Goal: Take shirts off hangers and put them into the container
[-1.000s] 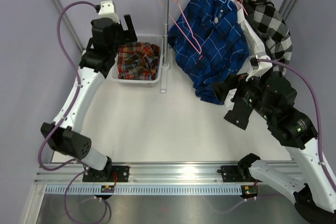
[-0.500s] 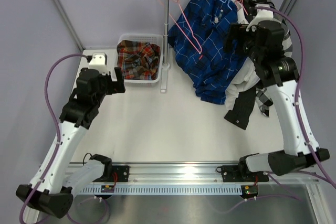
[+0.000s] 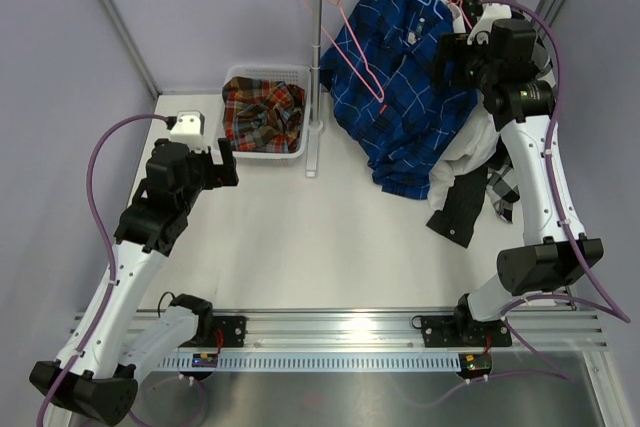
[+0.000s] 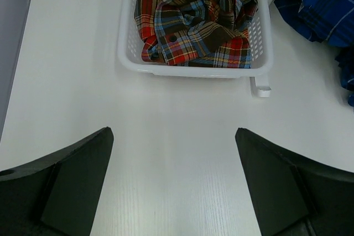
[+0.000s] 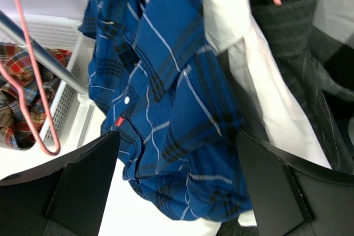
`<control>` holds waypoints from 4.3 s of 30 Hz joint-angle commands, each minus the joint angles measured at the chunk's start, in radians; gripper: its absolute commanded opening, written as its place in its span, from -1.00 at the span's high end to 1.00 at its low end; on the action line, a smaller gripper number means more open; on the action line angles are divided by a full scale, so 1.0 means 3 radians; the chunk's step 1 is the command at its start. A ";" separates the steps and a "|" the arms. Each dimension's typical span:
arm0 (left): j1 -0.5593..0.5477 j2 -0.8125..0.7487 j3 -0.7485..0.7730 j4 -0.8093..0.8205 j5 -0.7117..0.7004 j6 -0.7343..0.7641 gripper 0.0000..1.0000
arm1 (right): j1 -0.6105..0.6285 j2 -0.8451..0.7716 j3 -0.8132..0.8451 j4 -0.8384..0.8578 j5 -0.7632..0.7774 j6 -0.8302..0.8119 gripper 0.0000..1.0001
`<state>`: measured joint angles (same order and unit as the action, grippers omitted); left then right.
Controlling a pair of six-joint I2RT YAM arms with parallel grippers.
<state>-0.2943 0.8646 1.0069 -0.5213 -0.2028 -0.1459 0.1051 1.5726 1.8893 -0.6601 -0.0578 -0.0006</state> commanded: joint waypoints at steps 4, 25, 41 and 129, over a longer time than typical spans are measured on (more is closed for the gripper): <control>0.0010 -0.0029 -0.0017 0.0188 -0.0050 0.0031 -0.98 | 0.0002 -0.0103 0.0084 0.0241 -0.0497 -0.0274 -0.90; 0.0010 -0.0080 -0.0022 0.0183 -0.0066 0.0057 -0.98 | 0.0002 0.0316 0.0171 0.0411 -0.0369 -0.0284 -0.95; 0.0010 -0.0100 -0.0022 0.0183 -0.0055 0.0057 -0.98 | 0.0002 0.0224 0.0263 0.0380 -0.0712 -0.0259 0.07; -0.0880 0.0467 0.1389 0.0081 0.0783 -0.0623 -0.98 | 0.1730 -0.1505 -0.1374 0.0457 -0.1920 0.0733 1.00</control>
<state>-0.5522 1.0183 1.4281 -0.5274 0.0540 -0.3267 0.5716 1.1191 1.4616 -0.6407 -0.6830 0.2165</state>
